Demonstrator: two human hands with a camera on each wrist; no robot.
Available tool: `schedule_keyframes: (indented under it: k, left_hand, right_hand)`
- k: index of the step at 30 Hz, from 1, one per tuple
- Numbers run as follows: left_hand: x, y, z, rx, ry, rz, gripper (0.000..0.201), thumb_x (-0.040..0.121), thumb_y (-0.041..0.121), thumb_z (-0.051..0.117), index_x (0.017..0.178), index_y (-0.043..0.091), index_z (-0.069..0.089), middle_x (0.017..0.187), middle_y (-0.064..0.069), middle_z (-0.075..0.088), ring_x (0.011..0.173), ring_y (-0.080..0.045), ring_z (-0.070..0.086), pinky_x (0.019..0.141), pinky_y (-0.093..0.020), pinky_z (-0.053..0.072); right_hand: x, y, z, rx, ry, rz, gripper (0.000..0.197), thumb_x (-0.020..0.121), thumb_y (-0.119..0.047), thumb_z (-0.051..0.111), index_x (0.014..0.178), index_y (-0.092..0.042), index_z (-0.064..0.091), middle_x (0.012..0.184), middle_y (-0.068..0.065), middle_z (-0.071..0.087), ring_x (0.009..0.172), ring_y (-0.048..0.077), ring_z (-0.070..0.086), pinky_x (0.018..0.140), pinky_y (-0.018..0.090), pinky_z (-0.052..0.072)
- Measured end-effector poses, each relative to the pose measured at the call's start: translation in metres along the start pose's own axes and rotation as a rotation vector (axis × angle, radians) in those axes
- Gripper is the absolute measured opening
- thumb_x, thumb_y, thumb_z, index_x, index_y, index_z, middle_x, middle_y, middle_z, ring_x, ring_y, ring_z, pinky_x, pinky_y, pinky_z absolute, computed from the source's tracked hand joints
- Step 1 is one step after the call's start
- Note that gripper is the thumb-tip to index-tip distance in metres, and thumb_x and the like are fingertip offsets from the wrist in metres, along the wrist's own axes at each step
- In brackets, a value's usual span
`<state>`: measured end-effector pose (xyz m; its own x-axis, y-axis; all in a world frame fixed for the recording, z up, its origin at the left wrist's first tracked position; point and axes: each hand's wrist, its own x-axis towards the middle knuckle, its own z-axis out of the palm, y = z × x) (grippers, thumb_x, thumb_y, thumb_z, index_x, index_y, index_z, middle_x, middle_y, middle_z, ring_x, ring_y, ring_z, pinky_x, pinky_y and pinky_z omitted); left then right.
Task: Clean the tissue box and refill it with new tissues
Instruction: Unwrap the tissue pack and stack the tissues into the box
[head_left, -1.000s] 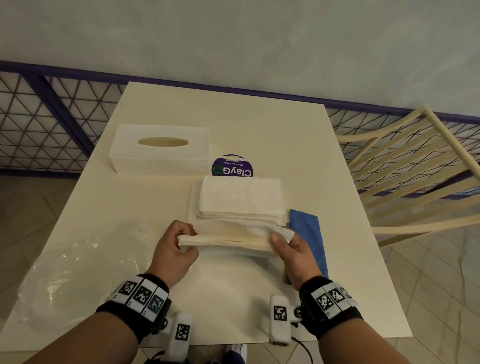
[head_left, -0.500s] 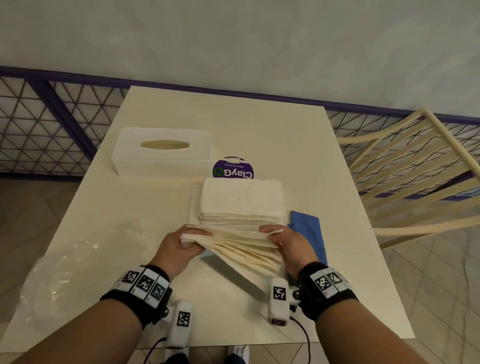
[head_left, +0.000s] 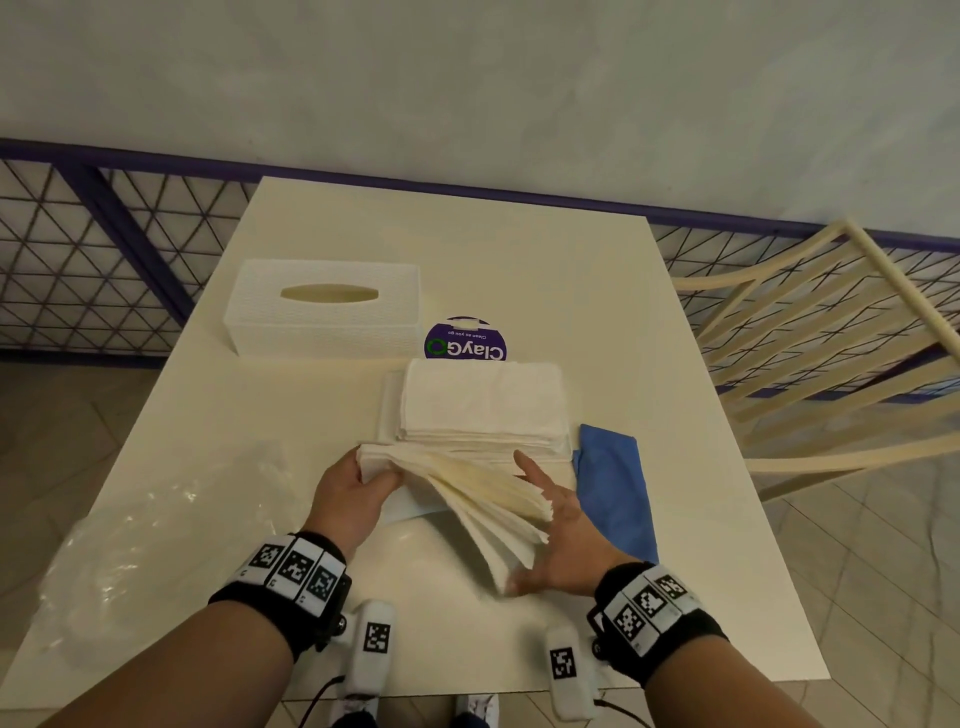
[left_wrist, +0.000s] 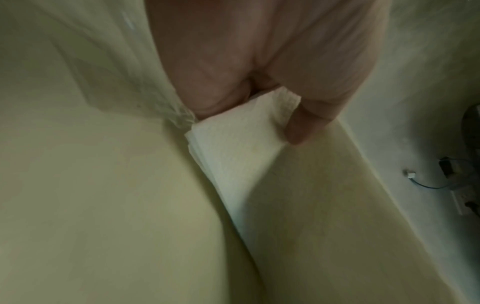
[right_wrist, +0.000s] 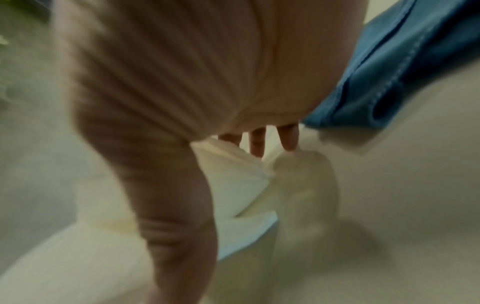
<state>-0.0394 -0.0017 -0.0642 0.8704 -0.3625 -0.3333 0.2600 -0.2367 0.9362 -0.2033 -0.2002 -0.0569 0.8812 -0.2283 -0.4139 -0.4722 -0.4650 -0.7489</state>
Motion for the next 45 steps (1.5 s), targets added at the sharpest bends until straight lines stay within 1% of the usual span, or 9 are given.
schedule_keyframes:
  k: [6,11,18,23,27,32,37,42,45]
  left_hand:
    - [0.007,0.012,0.000,0.038,-0.011,-0.131,0.011,0.083,0.010,0.060,0.091,0.015,0.066,0.094,-0.008,0.069,0.088,-0.026,0.063,0.077,-0.036,0.049]
    - [0.003,0.013,-0.004,0.097,-0.108,-0.181,0.017,0.085,0.008,0.057,0.093,0.023,0.059,0.102,-0.006,0.066,0.092,-0.025,0.062,0.083,-0.038,0.051]
    - [-0.011,0.022,-0.004,0.023,-0.060,0.063,0.054,0.080,-0.012,0.058,0.109,0.033,0.046,0.096,0.003,0.062,0.088,-0.017,0.061,0.071,-0.025,0.048]
    - [-0.013,0.025,-0.003,-0.116,-0.082,0.169,0.066,0.061,-0.012,0.062,0.115,0.025,0.053,0.084,0.004,0.057,0.068,-0.002,0.055,0.060,-0.010,0.045]
    - [-0.011,0.008,-0.001,-0.032,-0.133,0.090,0.043,0.052,-0.005,0.056,0.087,0.019,0.063,0.083,0.001,0.062,0.074,-0.015,0.054,0.055,-0.012,0.043]
    - [-0.005,-0.002,0.000,0.048,-0.120,0.050,0.042,0.056,0.000,0.058,0.090,0.025,0.060,0.091,0.001,0.063,0.084,-0.018,0.057,0.069,-0.024,0.046]
    - [-0.003,0.006,0.004,0.171,-0.088,0.027,0.028,0.080,0.007,0.069,0.098,0.026,0.059,0.095,0.001,0.065,0.093,-0.020,0.060,0.080,-0.028,0.043]
    - [0.014,0.047,0.006,0.156,-0.106,0.146,0.033,0.085,0.013,0.067,0.114,0.023,0.053,0.107,0.004,0.066,0.099,-0.014,0.063,0.090,-0.036,0.050]
    - [0.033,0.071,0.015,0.121,-0.111,0.134,0.040,0.086,0.018,0.067,0.120,0.024,0.047,0.113,0.003,0.064,0.102,-0.015,0.063,0.092,-0.037,0.051]
  right_hand:
    - [0.017,-0.010,0.004,0.328,0.168,0.122,0.091,0.054,-0.052,0.085,0.132,-0.028,0.044,0.122,-0.010,0.062,0.114,0.010,0.059,0.106,0.036,0.044]
    - [0.020,-0.006,-0.002,0.888,0.040,0.263,0.101,0.061,-0.063,0.079,0.145,-0.030,0.033,0.142,-0.005,0.051,0.131,0.019,0.048,0.111,0.049,0.036]
    - [0.013,-0.024,-0.007,0.622,0.320,0.063,0.037,0.078,-0.007,0.074,0.106,-0.027,0.063,0.095,-0.001,0.074,0.088,0.015,0.071,0.077,0.027,0.057]
    - [0.008,-0.025,-0.011,0.600,0.416,-0.067,0.031,0.074,0.008,0.074,0.087,-0.020,0.070,0.083,-0.011,0.071,0.078,0.004,0.063,0.073,0.017,0.051]
    - [0.009,-0.009,-0.003,0.430,0.389,0.032,0.052,0.075,0.008,0.068,0.107,-0.032,0.060,0.109,-0.015,0.062,0.092,0.006,0.058,0.082,0.013,0.048]
    - [0.015,-0.008,-0.003,0.383,0.347,0.088,0.056,0.076,0.004,0.068,0.122,-0.026,0.054,0.110,-0.007,0.061,0.097,0.003,0.059,0.086,0.012,0.047]
    - [0.024,-0.012,-0.008,0.287,0.295,0.131,0.045,0.073,-0.035,0.079,0.112,-0.017,0.065,0.104,-0.004,0.072,0.097,0.012,0.067,0.092,0.031,0.052]
    - [0.029,-0.032,-0.036,0.619,0.415,0.069,0.041,0.081,-0.031,0.074,0.118,-0.021,0.060,0.105,0.000,0.073,0.097,0.017,0.070,0.086,0.040,0.056]
    - [0.045,-0.049,-0.059,0.615,0.507,0.053,0.036,0.086,-0.033,0.067,0.118,-0.023,0.054,0.109,0.005,0.068,0.094,0.026,0.068,0.059,0.040,0.058]
